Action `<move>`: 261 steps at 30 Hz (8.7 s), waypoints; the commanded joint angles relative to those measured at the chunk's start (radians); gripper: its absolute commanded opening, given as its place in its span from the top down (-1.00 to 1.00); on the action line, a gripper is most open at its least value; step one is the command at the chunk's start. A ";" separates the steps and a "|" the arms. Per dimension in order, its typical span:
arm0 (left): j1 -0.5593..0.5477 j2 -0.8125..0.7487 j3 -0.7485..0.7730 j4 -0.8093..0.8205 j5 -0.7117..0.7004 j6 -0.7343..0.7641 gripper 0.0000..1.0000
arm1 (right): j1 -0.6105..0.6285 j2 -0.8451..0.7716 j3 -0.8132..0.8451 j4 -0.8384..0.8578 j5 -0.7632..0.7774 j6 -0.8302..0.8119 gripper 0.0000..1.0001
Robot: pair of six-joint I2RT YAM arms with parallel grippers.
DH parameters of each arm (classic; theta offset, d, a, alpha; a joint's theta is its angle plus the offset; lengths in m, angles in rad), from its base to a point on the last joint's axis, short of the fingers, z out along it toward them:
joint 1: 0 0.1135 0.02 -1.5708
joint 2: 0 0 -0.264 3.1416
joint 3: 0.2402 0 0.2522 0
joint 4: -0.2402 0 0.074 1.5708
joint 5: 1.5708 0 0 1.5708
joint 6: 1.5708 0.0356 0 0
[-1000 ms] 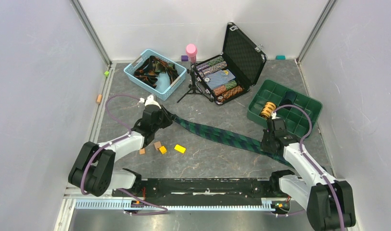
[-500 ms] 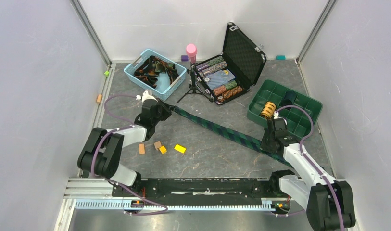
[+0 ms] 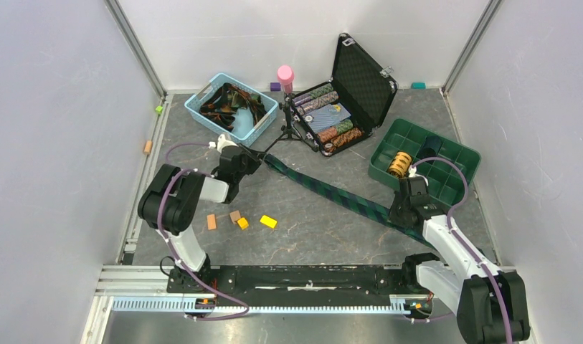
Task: Roll the ties
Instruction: Flatten out the tie at the center of the board, then roll the tie at the center of the board.
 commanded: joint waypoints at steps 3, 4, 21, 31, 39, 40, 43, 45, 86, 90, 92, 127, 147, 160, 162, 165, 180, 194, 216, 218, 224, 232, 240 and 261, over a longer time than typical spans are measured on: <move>0.007 0.041 0.070 0.081 -0.072 -0.029 0.55 | -0.004 0.019 -0.054 -0.037 0.001 0.008 1.00; 0.008 0.044 0.078 0.066 -0.083 -0.034 0.55 | -0.004 0.018 -0.056 -0.036 -0.001 0.010 1.00; 0.008 -0.209 0.083 -0.298 -0.120 0.144 -0.17 | -0.002 -0.152 0.096 0.029 -0.121 -0.112 0.33; 0.008 -0.537 0.048 -0.699 -0.115 0.208 -0.29 | 0.308 0.193 0.337 0.249 -0.137 -0.093 0.24; 0.008 -0.778 0.010 -0.967 -0.085 0.243 -0.32 | 0.474 0.753 0.761 0.303 -0.030 -0.139 0.93; 0.008 -0.800 0.001 -0.989 -0.086 0.242 -0.32 | 0.483 0.820 0.823 0.282 -0.013 -0.153 1.00; 0.010 -0.870 -0.036 -1.029 -0.079 0.240 -0.32 | 0.496 0.954 0.933 0.237 0.025 -0.183 1.00; 0.011 -0.911 -0.054 -1.050 -0.078 0.236 -0.32 | 0.501 1.009 0.958 0.224 0.051 -0.196 1.00; -0.029 -1.036 -0.051 -1.074 0.026 0.288 -0.02 | 0.636 0.768 0.683 0.105 0.005 -0.197 1.00; -0.171 -1.119 -0.104 -1.065 -0.031 0.250 0.11 | 0.559 0.733 0.671 0.114 0.027 -0.198 1.00; -0.277 -1.123 -0.147 -1.027 -0.089 0.211 0.21 | 0.519 0.714 0.649 0.110 0.021 -0.211 1.00; -0.969 -0.066 0.226 -0.728 -0.283 0.093 0.96 | 0.440 0.574 0.338 0.213 -0.215 -0.250 1.00; -0.956 0.035 0.311 -0.715 -0.345 0.105 0.96 | 0.486 0.539 0.270 0.205 -0.219 -0.229 1.00; -0.905 0.044 0.321 -0.700 -0.366 0.134 0.96 | 0.498 0.531 0.265 0.192 -0.220 -0.224 1.00; -0.900 0.044 0.321 -0.690 -0.364 0.133 0.96 | 0.499 0.531 0.263 0.191 -0.221 -0.222 1.00; -0.895 0.044 0.324 -0.685 -0.369 0.137 0.96 | 0.501 0.535 0.262 0.191 -0.223 -0.220 1.00; -0.951 -0.007 0.313 -0.668 -0.266 0.189 0.96 | 0.379 0.485 0.316 0.164 -0.005 -0.131 1.00; -1.021 0.233 0.599 -0.639 -0.187 0.217 0.96 | 0.230 0.399 0.210 0.066 0.089 -0.171 1.00; -1.001 0.337 0.693 -0.615 -0.279 0.164 0.96 | 0.226 0.278 0.133 0.025 0.013 -0.151 1.00; -0.997 0.338 0.691 -0.606 -0.281 0.159 0.96 | 0.226 0.275 0.130 0.025 0.008 -0.151 1.00; -0.988 0.346 0.696 -0.590 -0.269 0.153 0.96 | 0.226 0.272 0.125 0.027 0.003 -0.154 1.00; -0.989 0.283 0.639 -0.569 -0.186 0.173 0.96 | 0.226 0.270 0.138 0.057 -0.026 -0.158 1.00; -0.987 -0.094 0.304 -0.567 -0.262 0.179 0.92 | 0.226 0.319 0.235 0.176 -0.138 -0.194 1.00; -0.188 -0.740 -0.120 -0.880 -0.285 0.199 0.34 | 0.587 0.673 0.475 0.791 -0.482 0.068 1.00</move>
